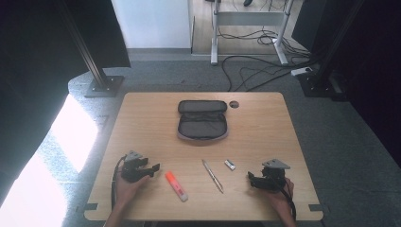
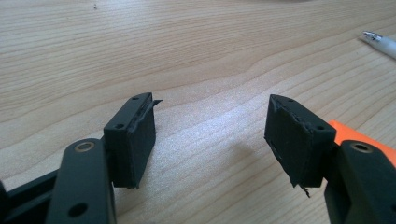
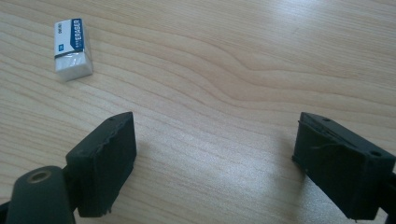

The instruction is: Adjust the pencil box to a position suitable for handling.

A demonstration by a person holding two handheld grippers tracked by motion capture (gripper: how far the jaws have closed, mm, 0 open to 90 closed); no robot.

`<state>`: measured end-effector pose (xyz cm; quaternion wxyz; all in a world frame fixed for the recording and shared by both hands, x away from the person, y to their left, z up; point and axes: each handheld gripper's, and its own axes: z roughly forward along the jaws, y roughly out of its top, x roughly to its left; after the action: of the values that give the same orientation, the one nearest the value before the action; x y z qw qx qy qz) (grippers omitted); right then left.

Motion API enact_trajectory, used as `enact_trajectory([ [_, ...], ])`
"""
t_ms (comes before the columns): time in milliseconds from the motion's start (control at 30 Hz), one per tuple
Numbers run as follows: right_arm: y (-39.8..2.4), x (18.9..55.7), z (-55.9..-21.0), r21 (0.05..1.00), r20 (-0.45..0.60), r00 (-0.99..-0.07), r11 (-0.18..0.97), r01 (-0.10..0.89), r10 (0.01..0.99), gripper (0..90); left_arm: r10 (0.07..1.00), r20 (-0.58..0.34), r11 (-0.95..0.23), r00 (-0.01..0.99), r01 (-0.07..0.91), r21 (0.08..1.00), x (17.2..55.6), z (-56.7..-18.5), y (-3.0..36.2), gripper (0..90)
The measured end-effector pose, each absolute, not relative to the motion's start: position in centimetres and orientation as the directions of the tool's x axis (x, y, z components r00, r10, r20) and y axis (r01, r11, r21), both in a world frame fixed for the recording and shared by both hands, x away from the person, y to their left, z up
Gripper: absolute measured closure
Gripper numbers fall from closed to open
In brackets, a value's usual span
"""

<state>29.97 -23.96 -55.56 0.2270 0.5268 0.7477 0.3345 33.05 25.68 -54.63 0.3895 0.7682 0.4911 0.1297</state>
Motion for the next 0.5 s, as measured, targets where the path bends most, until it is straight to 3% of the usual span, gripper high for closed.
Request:
enact_trajectory([
  [500, -24.09, 29.49, -55.54, 0.741, 0.011, -0.351, 0.228, 0.632, 0.936, 14.2, 0.876, -0.139, -0.228, 0.462, 0.651, 0.724, 32.84, -54.59, 24.97, 33.8],
])
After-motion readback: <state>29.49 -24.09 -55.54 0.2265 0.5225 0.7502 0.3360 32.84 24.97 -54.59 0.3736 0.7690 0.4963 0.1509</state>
